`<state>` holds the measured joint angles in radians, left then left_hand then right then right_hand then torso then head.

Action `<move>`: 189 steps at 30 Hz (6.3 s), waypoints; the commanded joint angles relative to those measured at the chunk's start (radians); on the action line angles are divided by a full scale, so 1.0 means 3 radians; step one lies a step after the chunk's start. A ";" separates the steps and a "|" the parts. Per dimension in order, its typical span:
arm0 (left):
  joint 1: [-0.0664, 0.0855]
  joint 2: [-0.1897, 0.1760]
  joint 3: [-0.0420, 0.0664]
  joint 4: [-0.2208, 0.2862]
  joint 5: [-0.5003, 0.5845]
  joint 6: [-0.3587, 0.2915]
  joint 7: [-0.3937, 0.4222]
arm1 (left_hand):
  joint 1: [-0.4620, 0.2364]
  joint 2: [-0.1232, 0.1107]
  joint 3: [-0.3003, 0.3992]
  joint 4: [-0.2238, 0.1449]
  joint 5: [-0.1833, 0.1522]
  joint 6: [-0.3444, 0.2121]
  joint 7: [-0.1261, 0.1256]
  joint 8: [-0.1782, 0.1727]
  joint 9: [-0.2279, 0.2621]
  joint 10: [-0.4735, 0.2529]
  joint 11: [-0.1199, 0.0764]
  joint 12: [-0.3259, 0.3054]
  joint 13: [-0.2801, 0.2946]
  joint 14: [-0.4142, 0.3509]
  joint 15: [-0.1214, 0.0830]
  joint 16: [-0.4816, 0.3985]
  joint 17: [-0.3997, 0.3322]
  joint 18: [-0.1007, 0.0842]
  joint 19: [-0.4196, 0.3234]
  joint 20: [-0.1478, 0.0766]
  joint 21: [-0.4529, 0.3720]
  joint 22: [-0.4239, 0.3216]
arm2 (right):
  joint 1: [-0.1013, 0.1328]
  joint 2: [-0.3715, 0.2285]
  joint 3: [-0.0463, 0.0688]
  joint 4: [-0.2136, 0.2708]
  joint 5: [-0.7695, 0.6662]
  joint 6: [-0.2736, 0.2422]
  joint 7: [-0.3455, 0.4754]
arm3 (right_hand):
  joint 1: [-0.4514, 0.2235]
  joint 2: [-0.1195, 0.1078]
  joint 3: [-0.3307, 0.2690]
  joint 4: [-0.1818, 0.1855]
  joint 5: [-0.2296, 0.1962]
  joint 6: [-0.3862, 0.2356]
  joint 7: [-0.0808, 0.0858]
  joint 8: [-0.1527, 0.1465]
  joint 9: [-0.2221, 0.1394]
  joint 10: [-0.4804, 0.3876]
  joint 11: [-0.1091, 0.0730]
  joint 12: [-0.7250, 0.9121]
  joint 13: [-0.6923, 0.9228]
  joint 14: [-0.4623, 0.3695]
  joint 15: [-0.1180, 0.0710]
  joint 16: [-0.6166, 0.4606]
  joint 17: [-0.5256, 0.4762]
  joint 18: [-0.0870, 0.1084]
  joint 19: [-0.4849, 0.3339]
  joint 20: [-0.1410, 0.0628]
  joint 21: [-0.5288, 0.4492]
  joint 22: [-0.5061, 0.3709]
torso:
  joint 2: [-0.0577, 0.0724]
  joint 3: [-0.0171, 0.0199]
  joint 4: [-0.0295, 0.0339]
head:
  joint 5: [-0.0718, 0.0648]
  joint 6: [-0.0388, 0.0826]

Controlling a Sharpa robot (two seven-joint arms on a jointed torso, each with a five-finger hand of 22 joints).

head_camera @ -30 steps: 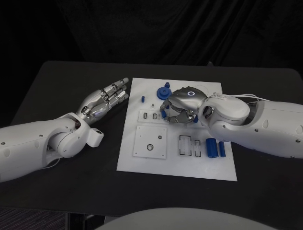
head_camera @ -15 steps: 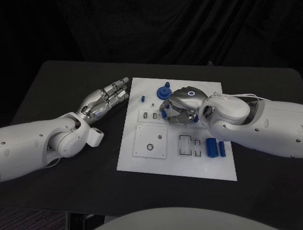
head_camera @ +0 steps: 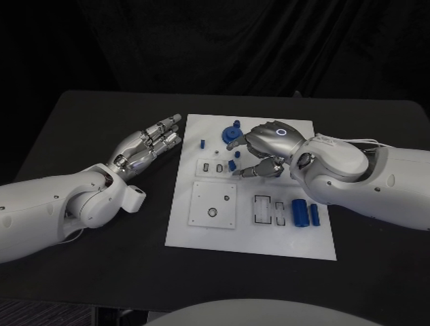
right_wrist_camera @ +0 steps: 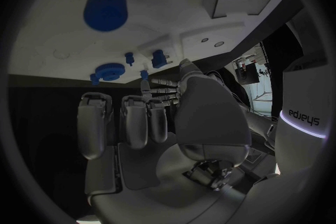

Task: Assemble the parts on the task board

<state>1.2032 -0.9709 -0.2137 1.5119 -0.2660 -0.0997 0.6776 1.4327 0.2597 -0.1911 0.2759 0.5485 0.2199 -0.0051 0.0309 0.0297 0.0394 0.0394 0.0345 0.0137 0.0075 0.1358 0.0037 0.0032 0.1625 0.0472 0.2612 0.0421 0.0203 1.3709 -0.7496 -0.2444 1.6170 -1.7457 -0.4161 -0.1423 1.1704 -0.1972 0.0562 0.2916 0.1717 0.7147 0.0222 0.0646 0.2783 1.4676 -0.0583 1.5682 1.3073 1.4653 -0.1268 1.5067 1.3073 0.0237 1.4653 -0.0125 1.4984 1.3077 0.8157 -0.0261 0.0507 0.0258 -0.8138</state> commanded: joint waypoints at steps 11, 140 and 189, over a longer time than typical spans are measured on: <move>0.0001 -0.0086 0.0002 0.0125 -0.0022 -0.0273 0.0255 | -0.0159 -0.0097 -0.0150 0.0053 -0.0472 0.0099 0.0008 0.0014 0.0012 0.0208 0.0210 0.0238 0.0054 0.0121 -0.0020 0.0031 0.0032 0.0064 0.0039 0.0020 0.0038 0.0009 | 0.0185 -0.0410 0.0011 0.0320 0.0386 -0.0738 0.0277 | 0.0009 -0.0053 -0.0036 0.0022 -0.0404 -0.0266 -0.0019 -0.0013 -0.0125 0.0344 -0.0036 0.0009 0.0878 0.0281 0.0004 0.0014 0.0505 -0.0025 0.0252 -0.0002 0.0035 0.0805 | -0.0011 0.0011 -0.0012 | 0.0066 0.0075; 0.0683 0.1364 0.0003 -0.0285 -0.2930 0.0354 -0.4121 | -0.0934 -0.0254 -0.0306 -0.0032 -0.1261 0.2750 0.0009 0.1816 0.2529 0.5104 -0.0345 0.5121 0.5190 0.5211 -0.0812 0.5224 0.5225 -0.0542 0.5079 -0.0844 0.5096 0.5168 | 0.0187 -0.0771 -0.0012 -0.0022 0.0975 -0.0544 0.0520 | -0.0326 0.1014 -0.0431 -0.0015 0.0572 0.0648 0.0120 0.0110 -0.0170 0.0344 0.0081 0.0009 0.0878 0.0267 0.0112 -0.0006 0.0429 -0.0016 0.0237 0.0108 0.0002 0.0794 | -0.0352 0.0324 -0.0172 | 0.0300 -0.0003; 0.0540 0.1451 0.0003 -0.0417 -0.2930 0.0373 -0.4020 | -0.0847 -0.0270 -0.0137 -0.0117 -0.1031 0.2698 0.0020 0.1620 0.2689 0.5104 -0.0342 0.5121 0.5190 0.5211 -0.0817 0.5224 0.5225 -0.0540 0.5073 -0.0855 0.5092 0.5162 | 0.0187 -0.0763 -0.0012 -0.0030 0.0923 -0.0523 0.0515 | -0.0288 0.1014 -0.0438 -0.0016 0.0602 0.0662 0.0122 0.0110 -0.0169 0.0344 0.0082 0.0009 0.0878 0.0266 0.0113 -0.0009 0.0422 -0.0014 0.0234 0.0108 -0.0004 0.0791 | -0.0354 0.0294 -0.0160 | 0.0257 -0.0110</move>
<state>1.3673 -0.5381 -0.2134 1.3882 -1.1391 0.0100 -0.5506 1.1713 0.1794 -0.2337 0.2386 0.2394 1.0346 0.0019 0.5185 0.8362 1.4635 -0.0550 1.5716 1.3100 1.4668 -0.1017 1.5682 1.3073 0.0139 1.4689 0.0108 1.5668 1.3079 1.4287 -0.9787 -0.2488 1.6077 -1.4610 -0.5625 0.0205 1.0716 0.1077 -0.0689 0.2867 0.3486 0.9073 0.0601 0.1043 0.2292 1.4647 -0.0394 1.5682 1.3077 1.4653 -0.1016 1.5067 1.3073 0.0237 1.4670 0.0108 1.5012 1.3077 0.7103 0.0624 0.0013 0.1035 -0.8461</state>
